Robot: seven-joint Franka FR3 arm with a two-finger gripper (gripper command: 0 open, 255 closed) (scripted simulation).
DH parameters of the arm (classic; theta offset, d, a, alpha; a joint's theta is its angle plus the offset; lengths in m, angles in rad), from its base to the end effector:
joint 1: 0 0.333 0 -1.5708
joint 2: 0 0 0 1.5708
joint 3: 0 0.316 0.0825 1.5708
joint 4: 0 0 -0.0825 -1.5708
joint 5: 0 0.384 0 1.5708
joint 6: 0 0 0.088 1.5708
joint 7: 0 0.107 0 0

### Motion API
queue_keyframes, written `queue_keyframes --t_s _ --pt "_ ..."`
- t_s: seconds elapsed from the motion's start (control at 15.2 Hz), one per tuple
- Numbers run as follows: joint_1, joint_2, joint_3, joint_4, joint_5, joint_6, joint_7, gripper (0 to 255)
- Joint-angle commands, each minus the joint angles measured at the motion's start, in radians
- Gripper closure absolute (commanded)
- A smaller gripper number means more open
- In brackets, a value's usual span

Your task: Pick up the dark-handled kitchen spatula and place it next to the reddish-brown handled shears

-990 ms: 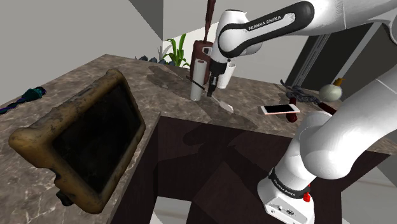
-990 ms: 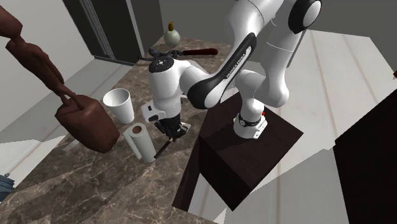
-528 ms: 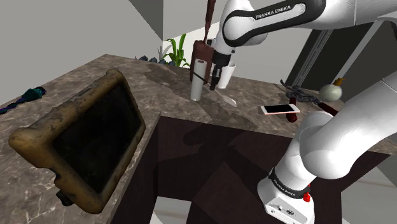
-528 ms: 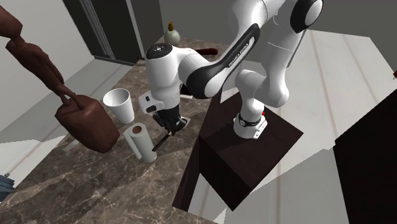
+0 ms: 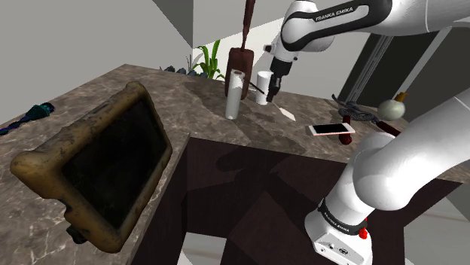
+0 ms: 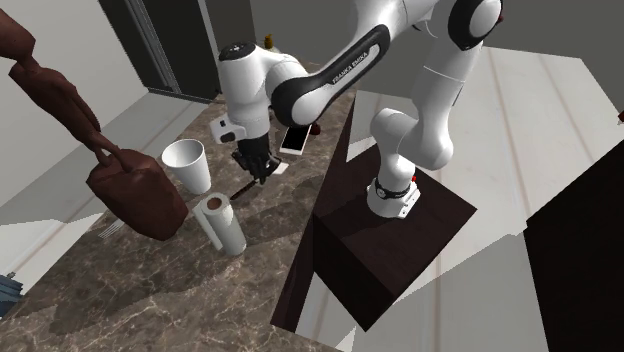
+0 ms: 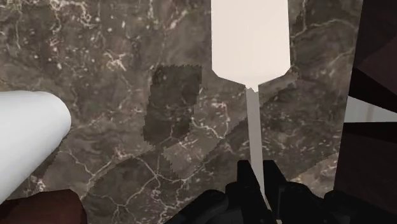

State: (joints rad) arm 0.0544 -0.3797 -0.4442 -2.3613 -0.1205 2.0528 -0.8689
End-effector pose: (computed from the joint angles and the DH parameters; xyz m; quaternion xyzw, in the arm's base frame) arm 0.4063 -0.1830 0.4616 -0.9608 -0.2751 -0.0320 0.0093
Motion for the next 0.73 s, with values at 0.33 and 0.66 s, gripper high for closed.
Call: queue_keyframes --t_s 0.33,0.66 --pt "-0.059 0.036 -0.135 0.054 -0.02 -0.011 -0.187 255" --pt "-0.084 0.104 -0.24 0.13 -0.002 -0.02 -0.334 255"
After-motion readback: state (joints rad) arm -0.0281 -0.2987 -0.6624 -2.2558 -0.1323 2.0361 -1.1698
